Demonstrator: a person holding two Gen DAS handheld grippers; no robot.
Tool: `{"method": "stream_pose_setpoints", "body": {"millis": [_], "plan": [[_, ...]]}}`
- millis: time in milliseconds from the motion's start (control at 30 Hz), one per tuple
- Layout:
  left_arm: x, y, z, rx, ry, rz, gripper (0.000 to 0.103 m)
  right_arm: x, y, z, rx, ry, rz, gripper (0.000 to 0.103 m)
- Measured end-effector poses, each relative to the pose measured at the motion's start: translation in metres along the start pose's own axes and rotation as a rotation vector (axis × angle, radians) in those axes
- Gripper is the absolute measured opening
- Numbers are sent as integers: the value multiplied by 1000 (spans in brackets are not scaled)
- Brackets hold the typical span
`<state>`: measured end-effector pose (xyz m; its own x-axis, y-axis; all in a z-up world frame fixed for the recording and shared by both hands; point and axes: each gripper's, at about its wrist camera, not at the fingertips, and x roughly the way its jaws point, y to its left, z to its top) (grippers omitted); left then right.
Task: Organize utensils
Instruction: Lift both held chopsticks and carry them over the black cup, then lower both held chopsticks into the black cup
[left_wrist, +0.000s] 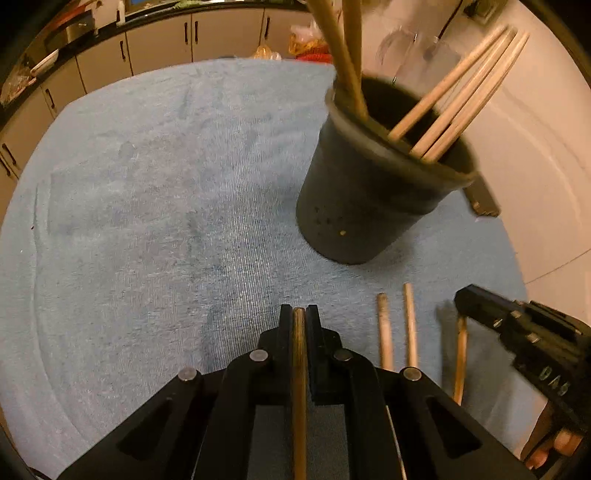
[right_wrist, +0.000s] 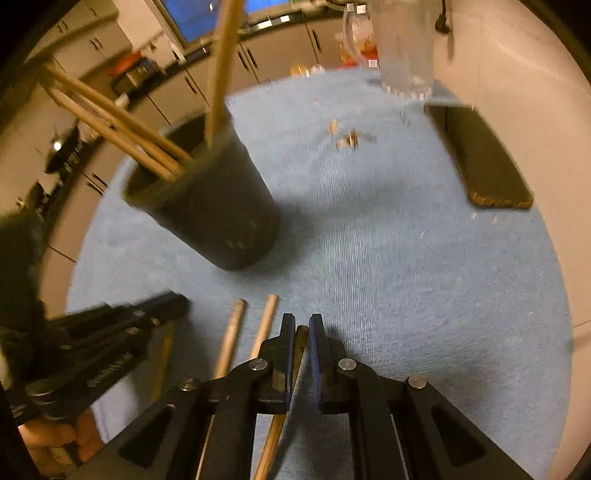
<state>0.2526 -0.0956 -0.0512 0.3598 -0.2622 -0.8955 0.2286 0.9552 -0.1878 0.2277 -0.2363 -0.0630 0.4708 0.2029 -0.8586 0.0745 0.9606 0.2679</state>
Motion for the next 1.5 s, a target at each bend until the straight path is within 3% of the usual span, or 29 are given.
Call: {"method": "stream_pose_setpoints", "body": {"millis": [267, 467, 600, 900, 1200, 1500], "plan": [[-97, 2, 2, -21, -226, -106, 6, -100, 15, 14, -39, -233, 76, 8], [-165, 0, 4, -19, -391, -133, 6, -168, 34, 18, -90, -379, 100, 8], [-188, 0, 11, -1, -456, -148, 6, -202, 46, 21, -132, -450, 102, 8], [-225, 0, 33, 36, -505, -165, 6, -241, 75, 43, -205, -534, 64, 7], [-251, -3, 48, 37, -547, -178, 6, -249, 86, 56, -224, -555, 70, 7], [-263, -6, 66, 38, -601, -141, 6, -256, 108, 78, -259, -595, 83, 7]]}}
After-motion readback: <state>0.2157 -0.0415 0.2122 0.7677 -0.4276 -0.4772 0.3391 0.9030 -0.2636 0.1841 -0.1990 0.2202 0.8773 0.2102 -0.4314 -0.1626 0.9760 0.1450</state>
